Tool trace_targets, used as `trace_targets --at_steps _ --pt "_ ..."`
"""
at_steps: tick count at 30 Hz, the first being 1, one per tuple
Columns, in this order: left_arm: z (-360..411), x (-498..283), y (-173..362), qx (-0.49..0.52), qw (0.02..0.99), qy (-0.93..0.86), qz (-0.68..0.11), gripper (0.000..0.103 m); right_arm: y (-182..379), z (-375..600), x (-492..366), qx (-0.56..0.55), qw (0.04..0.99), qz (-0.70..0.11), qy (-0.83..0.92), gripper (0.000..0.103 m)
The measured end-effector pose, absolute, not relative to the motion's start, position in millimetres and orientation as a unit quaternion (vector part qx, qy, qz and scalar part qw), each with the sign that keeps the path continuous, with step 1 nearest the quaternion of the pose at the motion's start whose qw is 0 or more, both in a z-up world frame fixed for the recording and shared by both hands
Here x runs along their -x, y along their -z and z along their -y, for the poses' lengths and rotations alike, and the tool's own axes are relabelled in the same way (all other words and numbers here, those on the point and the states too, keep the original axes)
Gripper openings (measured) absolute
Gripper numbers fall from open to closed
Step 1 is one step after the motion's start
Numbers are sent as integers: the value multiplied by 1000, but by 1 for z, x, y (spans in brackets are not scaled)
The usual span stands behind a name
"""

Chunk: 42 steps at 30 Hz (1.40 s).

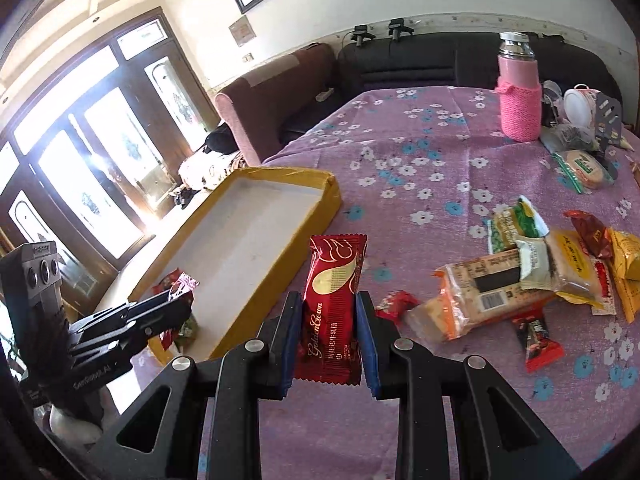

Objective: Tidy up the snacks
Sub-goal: 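Release the candies and chocolate bar into the yellow tray with both tools, then grasp the long cracker pack with the left tool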

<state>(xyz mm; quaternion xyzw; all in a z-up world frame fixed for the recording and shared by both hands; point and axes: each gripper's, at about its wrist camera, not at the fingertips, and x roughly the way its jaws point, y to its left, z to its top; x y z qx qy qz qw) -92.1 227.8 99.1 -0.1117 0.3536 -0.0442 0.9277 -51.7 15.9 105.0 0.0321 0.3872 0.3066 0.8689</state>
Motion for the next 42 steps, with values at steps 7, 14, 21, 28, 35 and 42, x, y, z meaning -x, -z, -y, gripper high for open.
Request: trace_targets --at_steps 7,14,21,28,35,42 --pt "-295 91 -78 151 919 -24 -364 23 -93 -90 59 -12 838 -409 -362 27" --pt "-319 80 -56 160 909 -40 -384 24 -64 -150 60 18 813 -441 -381 27" --pt "-333 80 -48 170 902 -47 -393 24 -43 -183 54 54 810 -453 -368 27" --pt "-336 89 -57 191 903 -42 -383 29 -33 -184 46 38 808 -465 -360 33" --pt "-318 105 -79 192 911 -37 -364 59 -63 -160 62 20 829 -423 -365 41" --pt "-275 119 -102 193 923 21 -331 69 -94 -84 81 12 889 -333 -313 73"
